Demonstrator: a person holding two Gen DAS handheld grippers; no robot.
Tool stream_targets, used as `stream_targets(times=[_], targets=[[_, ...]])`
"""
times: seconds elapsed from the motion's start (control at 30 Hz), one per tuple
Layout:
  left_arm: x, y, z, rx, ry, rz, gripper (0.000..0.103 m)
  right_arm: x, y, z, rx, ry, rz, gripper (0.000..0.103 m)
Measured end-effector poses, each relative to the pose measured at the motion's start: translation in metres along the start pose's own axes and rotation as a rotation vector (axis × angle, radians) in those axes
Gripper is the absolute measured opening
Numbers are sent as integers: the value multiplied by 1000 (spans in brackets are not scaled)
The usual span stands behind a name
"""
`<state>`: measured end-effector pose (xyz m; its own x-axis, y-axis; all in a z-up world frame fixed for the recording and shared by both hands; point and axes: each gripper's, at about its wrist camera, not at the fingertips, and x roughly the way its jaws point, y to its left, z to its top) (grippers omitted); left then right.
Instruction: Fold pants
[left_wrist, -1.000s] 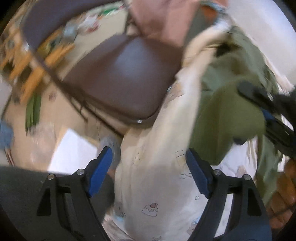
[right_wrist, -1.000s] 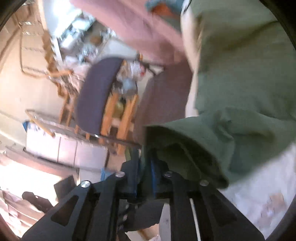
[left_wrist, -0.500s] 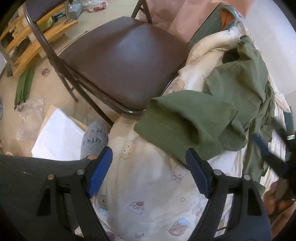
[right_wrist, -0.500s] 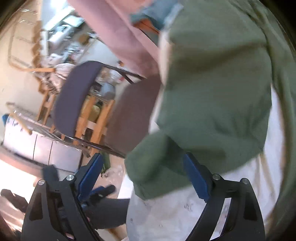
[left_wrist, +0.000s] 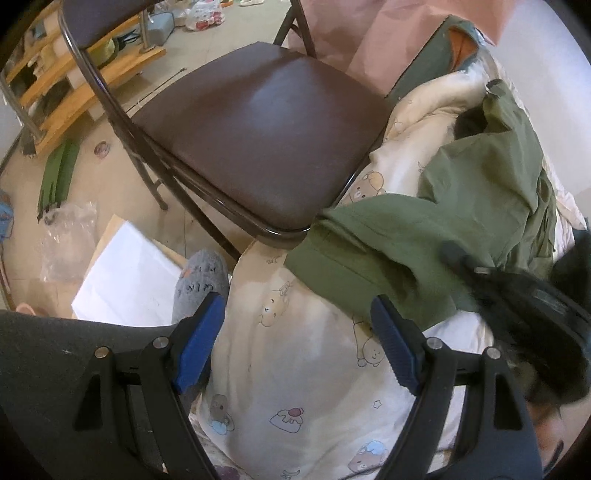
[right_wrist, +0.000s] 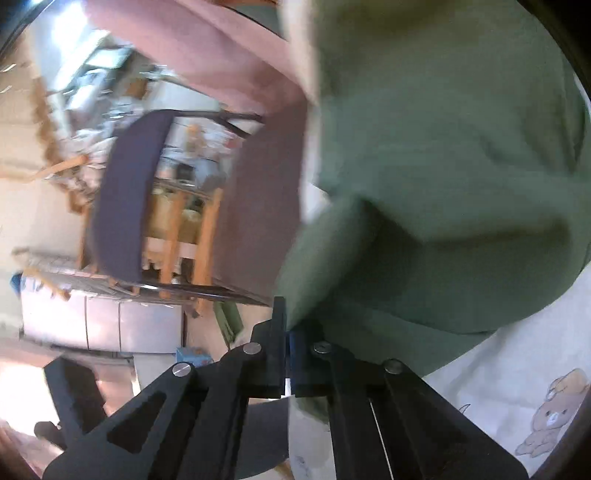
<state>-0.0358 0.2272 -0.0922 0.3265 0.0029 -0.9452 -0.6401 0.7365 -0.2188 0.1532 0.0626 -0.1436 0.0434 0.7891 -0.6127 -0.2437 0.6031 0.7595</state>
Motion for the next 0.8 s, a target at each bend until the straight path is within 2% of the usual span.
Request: stream_targets(times=[0.07, 0.13, 0.23, 0.33, 0.4, 0.47, 0.57, 0.67, 0.73, 0.8], targets=[[-3, 3, 0, -16, -6, -9, 79, -29, 11, -8, -74, -38, 25, 0], [-13, 5, 0, -22, -48, -8, 79, -63, 22, -22, -110, -52, 43, 0], [-44, 0, 0, 18, -178, -10, 79, -120, 26, -58, -134, -65, 65, 0], [-80, -4, -3, 43, -340, -39, 79, -168, 19, -109, -135, -29, 34, 0], [-88, -13, -6, 94, -383, -31, 86, -185, -2, -139, -77, 19, 20, 0], [-75, -23, -7, 130, -329, -38, 87, -192, -33, -166, -9, 61, -30, 0], [-34, -37, -10, 173, -120, -56, 87, -188, -95, -196, 135, 122, -130, 0], [-3, -50, -23, 247, 44, -48, 87, -175, -142, -201, 244, 161, -182, 4], [10, -58, -40, 315, 125, -37, 87, -164, -153, -198, 249, 180, -199, 5], [20, -57, -61, 333, 203, -42, 87, -158, -156, -197, 241, 189, -211, 5]])
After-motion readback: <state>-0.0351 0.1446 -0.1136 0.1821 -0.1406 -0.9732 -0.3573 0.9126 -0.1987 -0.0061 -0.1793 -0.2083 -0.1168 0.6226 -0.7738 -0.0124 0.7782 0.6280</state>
